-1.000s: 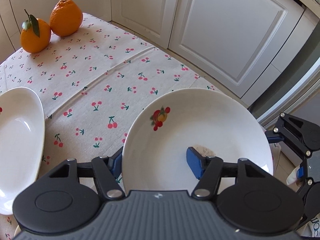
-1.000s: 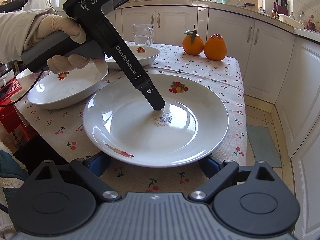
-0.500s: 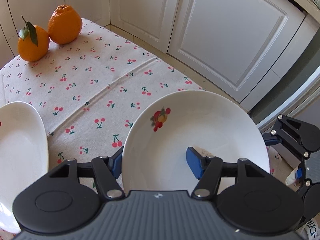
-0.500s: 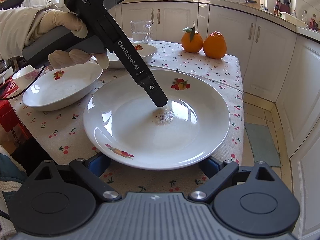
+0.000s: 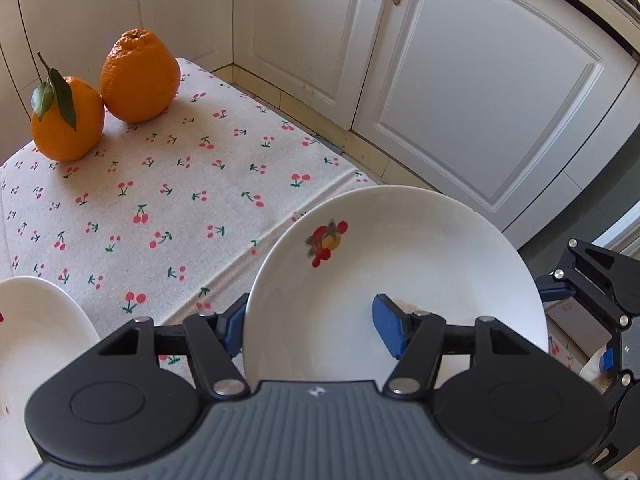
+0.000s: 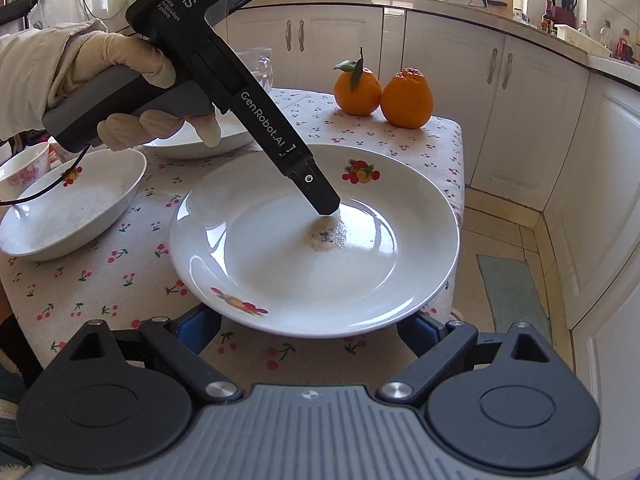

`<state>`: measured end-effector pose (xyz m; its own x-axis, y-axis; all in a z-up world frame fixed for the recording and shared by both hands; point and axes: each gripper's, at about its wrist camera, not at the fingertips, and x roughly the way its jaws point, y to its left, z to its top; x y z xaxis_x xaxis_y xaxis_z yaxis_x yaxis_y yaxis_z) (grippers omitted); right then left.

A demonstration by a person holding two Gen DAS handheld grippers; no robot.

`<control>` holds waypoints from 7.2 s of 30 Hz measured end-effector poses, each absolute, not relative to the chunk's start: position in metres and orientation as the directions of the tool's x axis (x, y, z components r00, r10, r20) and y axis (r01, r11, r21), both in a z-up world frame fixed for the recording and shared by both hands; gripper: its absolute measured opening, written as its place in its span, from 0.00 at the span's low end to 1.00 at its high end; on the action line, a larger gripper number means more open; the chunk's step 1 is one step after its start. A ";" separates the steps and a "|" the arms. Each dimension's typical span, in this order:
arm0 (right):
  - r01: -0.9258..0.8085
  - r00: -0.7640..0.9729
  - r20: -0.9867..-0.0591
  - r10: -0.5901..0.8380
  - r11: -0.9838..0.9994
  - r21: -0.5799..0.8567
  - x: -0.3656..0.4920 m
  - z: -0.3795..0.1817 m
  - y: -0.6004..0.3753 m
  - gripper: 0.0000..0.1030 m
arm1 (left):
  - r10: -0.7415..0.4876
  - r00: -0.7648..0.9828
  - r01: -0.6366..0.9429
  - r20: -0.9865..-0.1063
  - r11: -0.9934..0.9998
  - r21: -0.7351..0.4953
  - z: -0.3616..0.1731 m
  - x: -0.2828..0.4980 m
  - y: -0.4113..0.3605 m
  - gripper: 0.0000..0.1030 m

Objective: Organize plates and bowls

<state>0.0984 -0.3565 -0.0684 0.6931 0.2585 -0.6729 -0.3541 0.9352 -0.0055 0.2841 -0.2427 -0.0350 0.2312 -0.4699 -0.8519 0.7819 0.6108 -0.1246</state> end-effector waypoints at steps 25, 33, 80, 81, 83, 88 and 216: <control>-0.305 0.714 -0.656 0.243 0.952 0.020 0.118 -0.072 -0.367 1.00 | -0.463 0.271 0.766 -0.844 0.635 -0.103 -0.040 0.299 -0.248 0.70; -0.269 0.716 -0.661 0.224 0.963 0.035 0.097 -0.066 -0.366 1.00 | -0.458 0.328 0.737 -0.826 0.672 -0.079 -0.021 0.278 -0.222 0.76; -0.332 0.731 -0.610 0.307 0.940 0.075 0.015 -0.028 -0.246 1.00 | -0.290 0.657 0.438 -0.696 0.898 0.039 -0.034 0.038 0.010 0.89; -0.340 0.727 -0.612 0.311 0.938 0.073 0.016 -0.028 -0.244 1.00 | -0.289 0.657 0.438 -0.697 0.898 0.040 -0.036 0.040 0.009 0.89; -0.353 0.717 -0.620 0.318 0.933 0.070 0.018 -0.028 -0.239 1.00 | -0.286 0.657 0.434 -0.698 0.900 0.040 -0.041 0.043 0.009 0.89; -0.388 0.682 -0.646 0.342 0.919 0.076 0.029 -0.029 -0.231 1.00 | -0.292 0.647 0.433 -0.705 0.901 0.024 -0.052 0.049 0.008 0.89; -0.572 0.365 -0.732 0.575 0.759 0.311 0.198 -0.010 -0.279 0.79 | -0.492 0.525 0.717 -0.695 0.695 0.049 -0.014 0.095 -0.070 0.86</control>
<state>0.1977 -0.2786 -0.0098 0.3652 0.5752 -0.7319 -0.5720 0.7590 0.3111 0.0953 -0.0701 -0.0145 0.5245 -0.4924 -0.6946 0.7173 0.6951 0.0489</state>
